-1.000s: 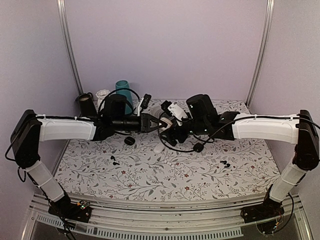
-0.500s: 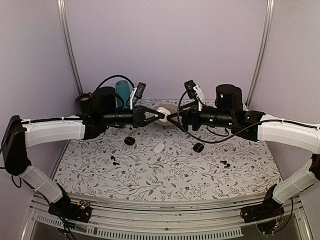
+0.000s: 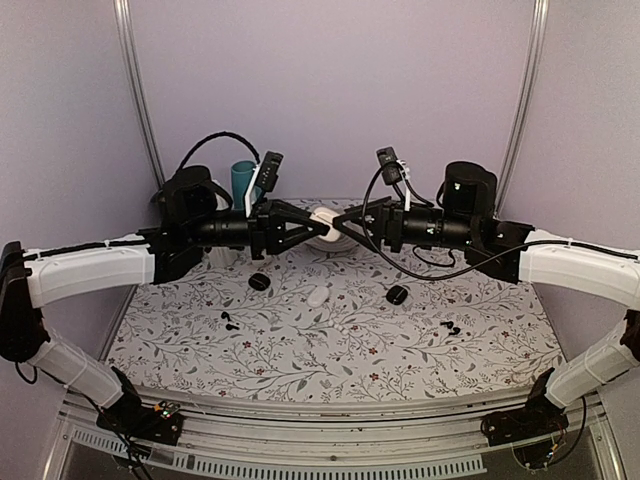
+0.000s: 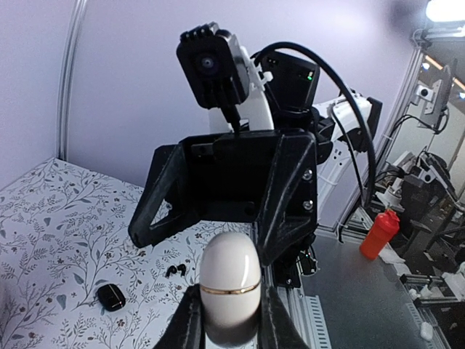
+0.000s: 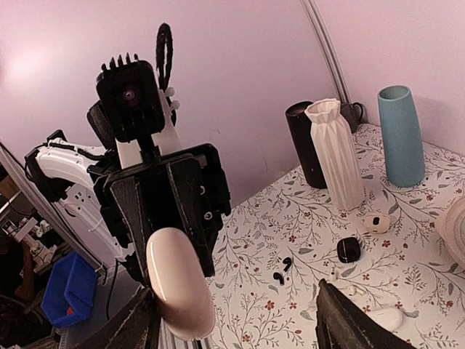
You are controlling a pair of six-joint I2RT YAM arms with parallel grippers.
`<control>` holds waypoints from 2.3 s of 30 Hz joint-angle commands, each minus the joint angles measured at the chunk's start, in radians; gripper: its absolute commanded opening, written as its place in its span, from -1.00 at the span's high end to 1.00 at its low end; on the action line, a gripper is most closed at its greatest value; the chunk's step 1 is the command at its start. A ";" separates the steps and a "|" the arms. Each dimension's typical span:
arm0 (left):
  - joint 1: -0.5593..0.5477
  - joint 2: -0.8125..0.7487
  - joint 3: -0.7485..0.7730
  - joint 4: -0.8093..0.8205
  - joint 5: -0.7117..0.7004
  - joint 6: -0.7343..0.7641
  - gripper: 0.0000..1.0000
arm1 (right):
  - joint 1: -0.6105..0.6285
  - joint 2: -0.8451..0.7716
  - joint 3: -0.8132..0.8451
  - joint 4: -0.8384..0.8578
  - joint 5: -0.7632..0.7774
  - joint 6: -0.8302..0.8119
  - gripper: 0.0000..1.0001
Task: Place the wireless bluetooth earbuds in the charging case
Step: Open the charging case.
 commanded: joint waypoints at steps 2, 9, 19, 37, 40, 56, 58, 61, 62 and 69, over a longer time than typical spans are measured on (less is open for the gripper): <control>-0.023 -0.029 -0.036 0.100 0.060 0.013 1.00 | -0.005 -0.015 -0.014 0.046 -0.031 0.055 -0.44; -0.027 -0.029 -0.052 0.164 0.094 -0.017 1.00 | -0.007 -0.045 -0.028 0.012 0.054 0.033 -0.43; -0.026 -0.008 -0.058 0.212 0.102 -0.052 1.00 | -0.007 -0.072 -0.002 -0.062 0.073 -0.054 -0.53; -0.022 0.024 -0.052 0.203 0.043 -0.097 1.00 | 0.018 -0.107 0.038 -0.131 0.044 -0.137 -0.73; -0.022 0.026 -0.049 0.190 0.040 -0.098 1.00 | 0.047 -0.109 0.038 -0.133 0.055 -0.176 -0.75; -0.022 0.013 -0.052 0.201 0.104 -0.086 1.00 | 0.055 -0.076 0.081 -0.188 0.168 -0.190 -0.56; -0.022 0.014 -0.050 0.202 0.110 -0.088 1.00 | 0.055 -0.070 0.083 -0.201 0.171 -0.195 -0.52; -0.023 0.017 -0.047 0.207 0.118 -0.093 1.00 | 0.055 -0.069 0.088 -0.215 0.167 -0.210 -0.50; -0.024 0.020 -0.045 0.207 0.121 -0.095 1.00 | 0.055 -0.070 0.089 -0.218 0.165 -0.215 -0.50; -0.022 0.038 -0.032 0.223 0.150 -0.118 1.00 | 0.056 -0.065 0.101 -0.251 0.163 -0.261 -0.35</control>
